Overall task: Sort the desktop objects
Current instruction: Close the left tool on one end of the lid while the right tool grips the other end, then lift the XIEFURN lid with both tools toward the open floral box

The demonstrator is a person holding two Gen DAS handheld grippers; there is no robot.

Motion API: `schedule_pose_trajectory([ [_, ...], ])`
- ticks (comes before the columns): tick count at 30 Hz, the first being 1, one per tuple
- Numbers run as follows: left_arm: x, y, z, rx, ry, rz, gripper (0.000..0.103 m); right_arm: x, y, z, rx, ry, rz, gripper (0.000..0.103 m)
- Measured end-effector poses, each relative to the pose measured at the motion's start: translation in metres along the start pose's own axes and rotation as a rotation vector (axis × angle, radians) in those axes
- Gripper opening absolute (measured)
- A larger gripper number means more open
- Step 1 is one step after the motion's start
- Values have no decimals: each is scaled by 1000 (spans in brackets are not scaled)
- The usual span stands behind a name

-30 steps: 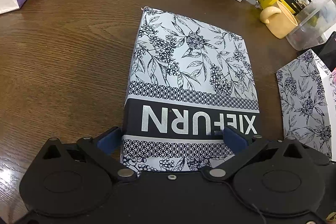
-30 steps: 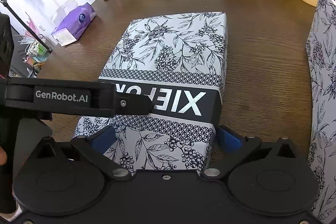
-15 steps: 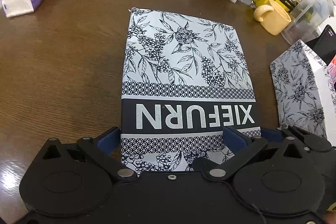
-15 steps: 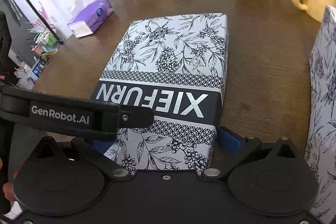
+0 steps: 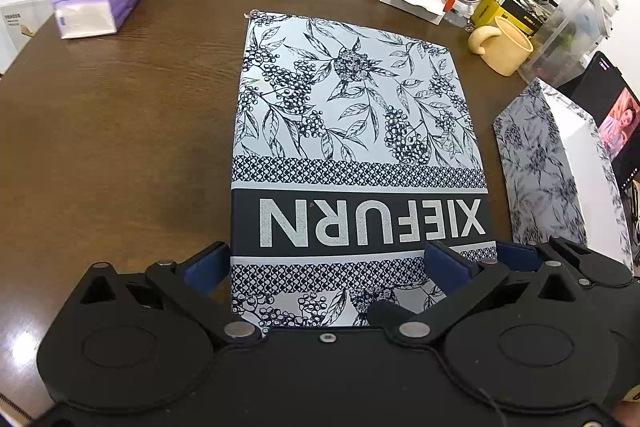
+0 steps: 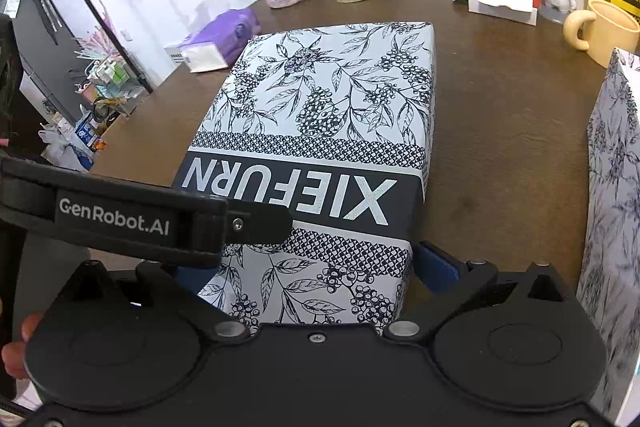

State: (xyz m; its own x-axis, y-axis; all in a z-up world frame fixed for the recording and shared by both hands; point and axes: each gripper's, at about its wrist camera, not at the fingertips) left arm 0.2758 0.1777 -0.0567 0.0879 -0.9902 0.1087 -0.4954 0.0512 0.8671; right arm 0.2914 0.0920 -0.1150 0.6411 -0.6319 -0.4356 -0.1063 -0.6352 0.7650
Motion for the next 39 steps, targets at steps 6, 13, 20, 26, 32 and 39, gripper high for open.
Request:
schedule_pose_trajectory([
  [6, -2, 34, 25, 32, 3, -14, 103, -24, 23, 25, 30, 37, -2, 103],
  [13, 3, 72, 58, 76, -26, -38, 103, -48, 53, 59, 65, 50, 8, 103],
  [20, 3, 102, 90, 103, -15, -23, 103, -70, 82, 93, 97, 67, 22, 103],
  [26, 12, 116, 111, 112, -26, -12, 103, -76, 102, 115, 111, 65, 46, 103],
  [32, 18, 126, 126, 112, -28, 1, 103, -78, 116, 128, 123, 63, 61, 103],
  [39, 27, 136, 136, 114, -33, 1, 103, -78, 129, 139, 129, 72, 70, 103],
])
Point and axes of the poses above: each gripper's, at about its wrist camera, not at the fingertips, and y roughly against the way its jaws point, x to its right, z to its underside, and after that the axes turned 14 degrees about -y, right-handed
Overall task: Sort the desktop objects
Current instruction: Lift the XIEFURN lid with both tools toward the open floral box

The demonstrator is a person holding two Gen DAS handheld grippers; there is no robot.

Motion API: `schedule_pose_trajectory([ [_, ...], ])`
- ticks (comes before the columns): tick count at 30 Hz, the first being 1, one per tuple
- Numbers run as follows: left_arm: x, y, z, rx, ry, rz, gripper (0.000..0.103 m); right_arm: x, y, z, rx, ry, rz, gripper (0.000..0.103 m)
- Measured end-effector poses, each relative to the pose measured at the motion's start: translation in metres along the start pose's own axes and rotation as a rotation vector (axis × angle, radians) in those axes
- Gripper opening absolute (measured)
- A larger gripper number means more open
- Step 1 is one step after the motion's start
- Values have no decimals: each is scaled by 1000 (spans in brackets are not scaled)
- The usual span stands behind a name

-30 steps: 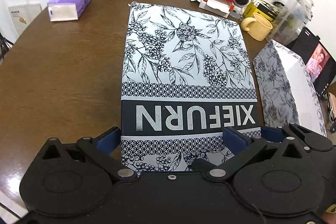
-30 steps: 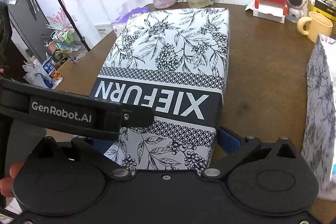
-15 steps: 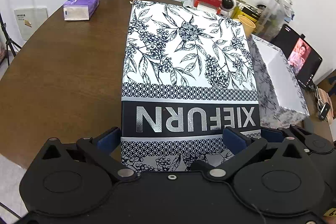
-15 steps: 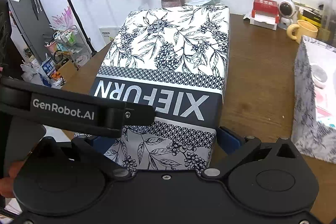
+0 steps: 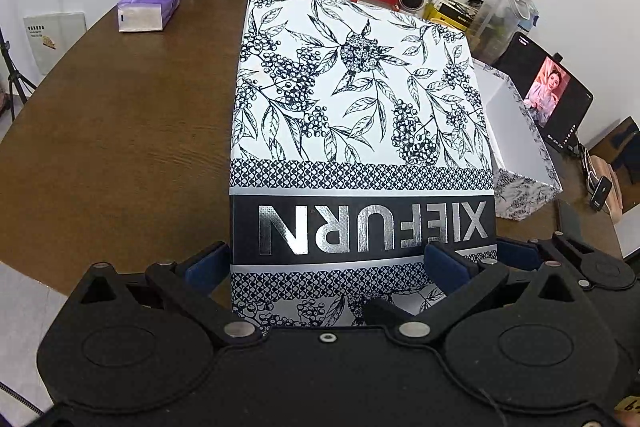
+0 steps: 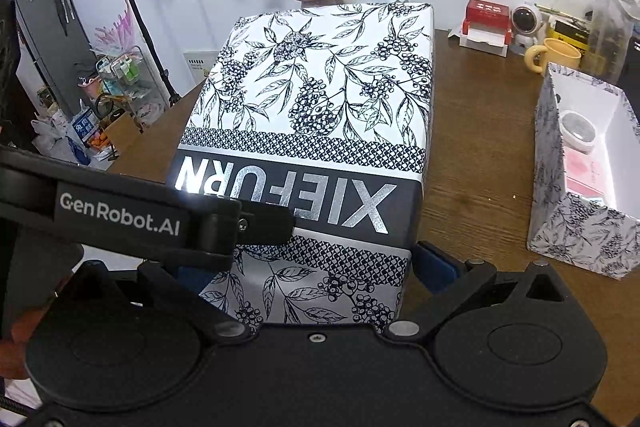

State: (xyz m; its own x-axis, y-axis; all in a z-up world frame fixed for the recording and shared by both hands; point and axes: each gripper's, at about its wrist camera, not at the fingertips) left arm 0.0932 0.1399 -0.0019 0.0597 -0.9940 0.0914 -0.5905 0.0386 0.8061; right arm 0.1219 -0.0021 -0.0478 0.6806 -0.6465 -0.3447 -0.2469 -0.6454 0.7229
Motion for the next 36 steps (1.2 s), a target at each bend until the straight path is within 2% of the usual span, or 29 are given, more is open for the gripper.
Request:
schedule_pose_trajectory([
  [12, 37, 3, 5, 12, 12, -12, 103, 32, 28, 9, 11, 13, -14, 103],
  [23, 92, 11, 11, 33, -1, -42, 103, 75, 67, 17, 40, 14, -39, 103],
  [36, 167, 6, 16, 56, -50, -22, 103, 135, 115, 28, 111, -9, -9, 102],
])
Point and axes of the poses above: each gripper's, at about its wrist camera, not at the fingertips, and y roughly against the way its jaws point, x to its right, z to its underside, and after that the axes turned 14 degrees about -y, right-handed
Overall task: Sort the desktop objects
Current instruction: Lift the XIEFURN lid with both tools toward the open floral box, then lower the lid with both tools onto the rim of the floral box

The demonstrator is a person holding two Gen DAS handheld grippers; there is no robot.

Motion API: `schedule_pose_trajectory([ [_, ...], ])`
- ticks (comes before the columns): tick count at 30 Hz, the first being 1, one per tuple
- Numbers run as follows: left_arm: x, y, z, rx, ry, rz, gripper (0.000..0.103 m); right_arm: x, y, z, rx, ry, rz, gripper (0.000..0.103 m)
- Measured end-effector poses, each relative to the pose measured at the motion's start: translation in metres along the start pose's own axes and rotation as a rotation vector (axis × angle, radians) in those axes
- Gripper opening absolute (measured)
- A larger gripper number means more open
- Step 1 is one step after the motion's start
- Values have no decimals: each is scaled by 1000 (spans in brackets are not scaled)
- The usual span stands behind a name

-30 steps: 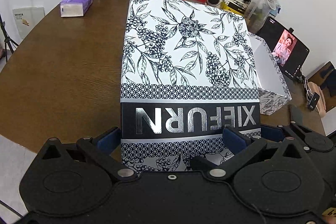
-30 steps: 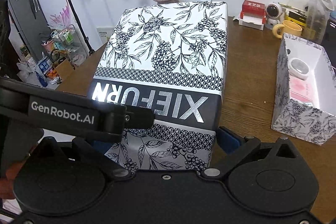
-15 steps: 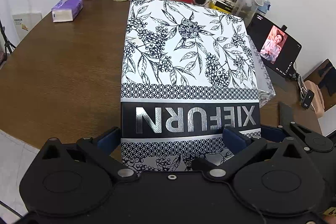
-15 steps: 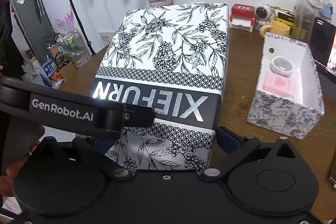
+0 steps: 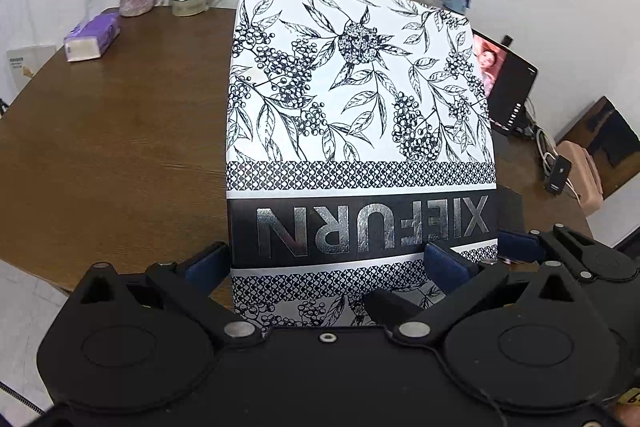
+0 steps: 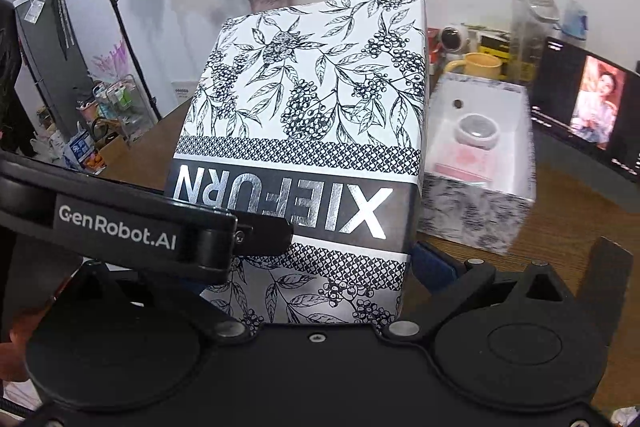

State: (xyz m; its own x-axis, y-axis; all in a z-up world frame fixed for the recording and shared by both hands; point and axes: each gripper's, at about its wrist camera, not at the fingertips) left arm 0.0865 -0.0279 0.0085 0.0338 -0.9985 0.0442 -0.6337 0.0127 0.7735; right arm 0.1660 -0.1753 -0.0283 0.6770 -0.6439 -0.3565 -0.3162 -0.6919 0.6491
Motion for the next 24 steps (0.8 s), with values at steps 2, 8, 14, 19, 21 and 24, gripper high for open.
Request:
schedule_pose_trajectory([
  [2, 9, -2, 0, 1, -7, 8, 103, 9, 7, 1, 11, -4, 6, 102],
  [8, 36, -7, 2, 2, -23, 32, 103, 33, 25, 5, 41, -2, 33, 102],
  [14, 52, -14, 3, 5, -34, 54, 103, 51, 36, 8, 53, -14, 58, 102],
  [19, 61, -21, -1, 6, -58, 75, 103, 64, 42, 6, 65, -47, 81, 102],
  [21, 63, -25, -5, 7, -72, 82, 103, 69, 43, 4, 76, -56, 92, 102],
  [24, 63, -33, -11, 4, -90, 92, 103, 76, 42, 0, 84, -73, 104, 102],
])
Point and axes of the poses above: each gripper's, at about its wrist camera, not at the fingertips, and y roughly against the way its jaws point, x to its right, z to its underside, and after that the axes turned 14 degrees about -y, right-handed
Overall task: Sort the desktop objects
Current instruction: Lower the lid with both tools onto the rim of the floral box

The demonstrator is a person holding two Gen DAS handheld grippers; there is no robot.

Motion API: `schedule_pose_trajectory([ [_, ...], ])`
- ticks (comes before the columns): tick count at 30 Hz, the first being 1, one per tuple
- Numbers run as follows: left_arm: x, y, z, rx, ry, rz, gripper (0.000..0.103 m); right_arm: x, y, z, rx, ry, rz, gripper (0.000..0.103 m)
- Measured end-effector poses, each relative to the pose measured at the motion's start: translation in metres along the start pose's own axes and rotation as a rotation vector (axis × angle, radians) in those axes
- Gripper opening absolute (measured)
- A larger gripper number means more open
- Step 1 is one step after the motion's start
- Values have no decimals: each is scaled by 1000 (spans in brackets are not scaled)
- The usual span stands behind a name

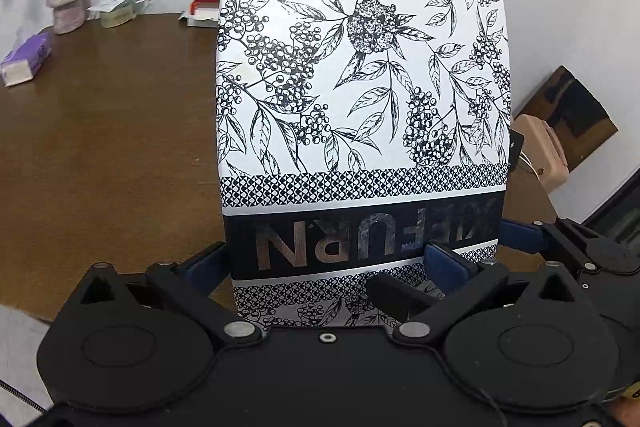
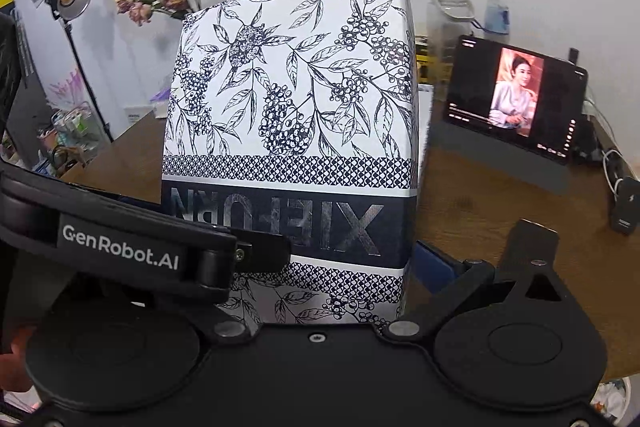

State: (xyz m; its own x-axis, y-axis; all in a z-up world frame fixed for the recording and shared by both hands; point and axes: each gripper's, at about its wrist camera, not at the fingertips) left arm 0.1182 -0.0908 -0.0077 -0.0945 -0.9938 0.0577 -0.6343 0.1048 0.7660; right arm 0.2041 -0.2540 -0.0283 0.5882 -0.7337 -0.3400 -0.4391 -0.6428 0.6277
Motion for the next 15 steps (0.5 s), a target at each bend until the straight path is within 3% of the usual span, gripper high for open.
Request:
schedule_pose_trajectory([
  [15, -54, -59, -52, -29, -37, 29, 103, 24, -61, -59, -17, -52, 41, 102],
])
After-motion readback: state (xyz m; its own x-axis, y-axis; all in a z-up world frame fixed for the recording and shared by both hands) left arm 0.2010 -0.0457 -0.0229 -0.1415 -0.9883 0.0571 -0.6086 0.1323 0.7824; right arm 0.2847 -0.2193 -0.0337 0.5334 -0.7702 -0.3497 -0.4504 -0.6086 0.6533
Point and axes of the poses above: each gripper's, at about its wrist camera, not at the fingertips, and y roughly against the way its jaws point, x to its right, z to its underside, and after that the axes turned 14 degrees about -y, right-handed
